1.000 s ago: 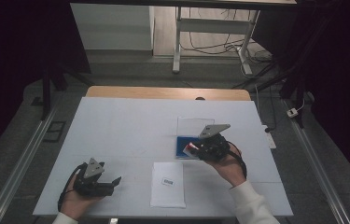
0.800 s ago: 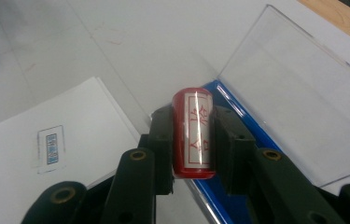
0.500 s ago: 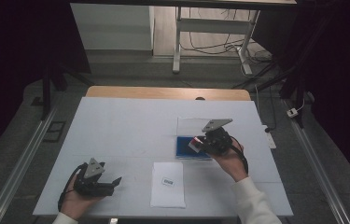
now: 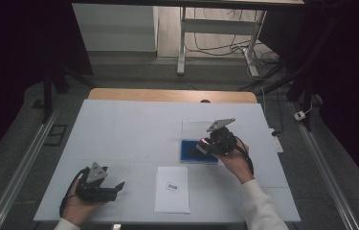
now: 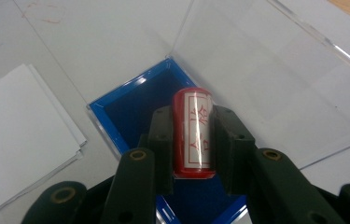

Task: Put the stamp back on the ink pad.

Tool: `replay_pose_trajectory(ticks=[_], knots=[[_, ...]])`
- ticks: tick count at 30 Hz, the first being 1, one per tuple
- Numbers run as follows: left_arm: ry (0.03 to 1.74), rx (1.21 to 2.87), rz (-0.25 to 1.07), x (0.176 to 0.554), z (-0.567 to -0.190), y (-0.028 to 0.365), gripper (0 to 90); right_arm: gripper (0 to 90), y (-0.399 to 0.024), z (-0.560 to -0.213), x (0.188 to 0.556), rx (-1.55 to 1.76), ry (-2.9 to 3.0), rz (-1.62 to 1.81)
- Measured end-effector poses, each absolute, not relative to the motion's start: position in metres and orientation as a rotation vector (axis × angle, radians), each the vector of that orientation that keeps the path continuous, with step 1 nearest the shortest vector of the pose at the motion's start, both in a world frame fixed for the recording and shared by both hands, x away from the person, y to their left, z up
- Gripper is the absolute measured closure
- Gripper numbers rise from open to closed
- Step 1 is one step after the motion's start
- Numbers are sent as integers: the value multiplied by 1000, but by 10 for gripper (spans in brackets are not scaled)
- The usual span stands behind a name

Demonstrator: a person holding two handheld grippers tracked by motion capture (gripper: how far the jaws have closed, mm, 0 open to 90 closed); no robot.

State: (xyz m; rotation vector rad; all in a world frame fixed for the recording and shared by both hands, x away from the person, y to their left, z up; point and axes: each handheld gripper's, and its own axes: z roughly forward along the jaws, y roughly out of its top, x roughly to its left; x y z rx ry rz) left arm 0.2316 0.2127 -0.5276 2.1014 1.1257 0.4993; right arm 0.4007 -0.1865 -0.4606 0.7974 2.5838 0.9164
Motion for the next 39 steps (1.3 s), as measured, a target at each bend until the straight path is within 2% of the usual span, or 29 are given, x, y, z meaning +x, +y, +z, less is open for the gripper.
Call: replay_pose_trajectory(ticks=[18, 20, 22, 27, 32, 39], knots=[[1125, 2105, 501, 231, -528, 213, 154, 687, -173, -473, 402, 760, 2619, 836], [1126, 2105, 499, 231, -528, 213, 154, 642, -172, -474, 401, 759, 2623, 849], [1126, 2105, 500, 232, -528, 212, 154, 540, -172, -474, 400, 763, 2607, 871], [1129, 2099, 499, 231, -528, 213, 154, 391, -175, -470, 394, 797, 2541, 967], [1131, 2092, 499, 231, -528, 213, 154, 345, -183, -467, 383, 795, 2481, 1038], [1128, 2090, 498, 230, -527, 213, 153, 344, -198, -464, 364, 792, 2431, 1107]])
